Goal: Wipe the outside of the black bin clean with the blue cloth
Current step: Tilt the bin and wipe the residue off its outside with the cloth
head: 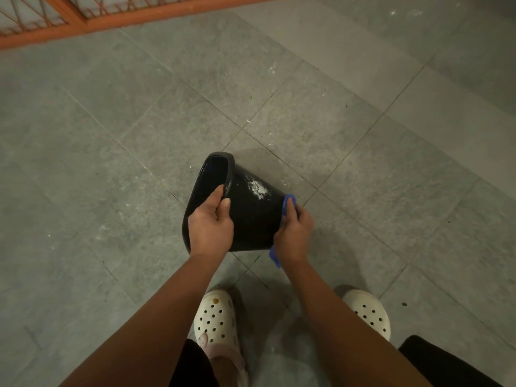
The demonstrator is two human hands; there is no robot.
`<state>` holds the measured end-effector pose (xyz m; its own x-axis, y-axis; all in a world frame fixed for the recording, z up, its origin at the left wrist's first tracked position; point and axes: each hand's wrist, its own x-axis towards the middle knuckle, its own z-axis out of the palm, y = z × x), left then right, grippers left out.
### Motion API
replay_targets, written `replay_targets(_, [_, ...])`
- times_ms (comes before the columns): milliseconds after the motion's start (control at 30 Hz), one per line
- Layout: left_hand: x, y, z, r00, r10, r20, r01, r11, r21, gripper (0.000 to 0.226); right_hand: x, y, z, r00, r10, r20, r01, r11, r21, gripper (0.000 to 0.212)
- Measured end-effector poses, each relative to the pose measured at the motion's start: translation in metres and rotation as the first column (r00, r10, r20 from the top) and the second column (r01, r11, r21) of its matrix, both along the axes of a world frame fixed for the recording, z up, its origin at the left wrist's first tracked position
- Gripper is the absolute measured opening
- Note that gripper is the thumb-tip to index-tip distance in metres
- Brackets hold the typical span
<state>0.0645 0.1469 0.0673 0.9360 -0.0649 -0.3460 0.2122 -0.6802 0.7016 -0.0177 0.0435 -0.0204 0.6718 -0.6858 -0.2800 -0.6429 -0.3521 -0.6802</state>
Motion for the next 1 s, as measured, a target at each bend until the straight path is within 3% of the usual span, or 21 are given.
replay_targets(133, [0.003,0.002,-0.004,1.000,-0.008,0.015,0.008,1.000,0.015,0.038,-0.001,0.033,0.007,1.000,0.014,0.003,-0.014,0.998,-0.060,0.049])
replay_targets(267, [0.003,0.009,-0.007,1.000,0.008,0.018,-0.007,1.000,-0.020,0.038,0.012,0.017,0.013,0.994,0.051,0.100,-0.045,0.997,-0.065,0.052])
replay_targets(333, [0.002,0.011,-0.007,1.000,0.012,0.012,-0.011,0.999,-0.035,0.038,0.011,-0.001,0.005,0.996,0.090,0.006,-0.090,0.994,-0.064,0.056])
replay_targets(433, [0.003,0.010,-0.005,1.000,-0.010,0.005,0.010,0.999,-0.036,0.038,-0.002,-0.008,-0.001,0.995,-0.002,-0.098,0.006,0.999,0.039,0.054])
replay_targets(533, [0.004,0.009,-0.008,1.000,-0.009,-0.010,0.009,1.000,-0.024,0.038,-0.006,0.013,0.010,0.998,-0.059,0.017,0.058,0.997,0.059,0.047])
replay_targets(633, [0.003,0.009,-0.007,0.999,-0.035,0.001,0.035,0.999,-0.003,0.038,0.005,0.023,0.021,0.986,0.040,0.160,-0.041,0.999,0.003,0.045])
replay_targets(733, [0.003,0.011,-0.006,1.000,-0.018,-0.012,0.018,1.000,0.001,0.039,0.017,0.009,0.019,0.986,0.141,0.088,-0.134,0.987,-0.087,0.046])
replay_targets(833, [0.002,0.012,-0.006,1.000,-0.027,-0.012,0.027,1.000,0.001,0.038,0.016,0.000,0.013,0.999,0.050,-0.008,-0.050,0.997,-0.052,0.048])
replay_targets(900, [0.001,0.011,-0.004,0.999,-0.037,-0.010,0.038,0.999,0.010,0.038,0.012,0.008,0.016,0.999,-0.041,0.032,0.040,0.999,0.031,0.047])
replay_targets(1000, [0.001,0.009,-0.003,0.999,-0.054,0.001,0.054,0.998,0.023,0.037,0.007,0.030,0.025,0.988,-0.059,0.143,0.054,0.998,0.036,0.047])
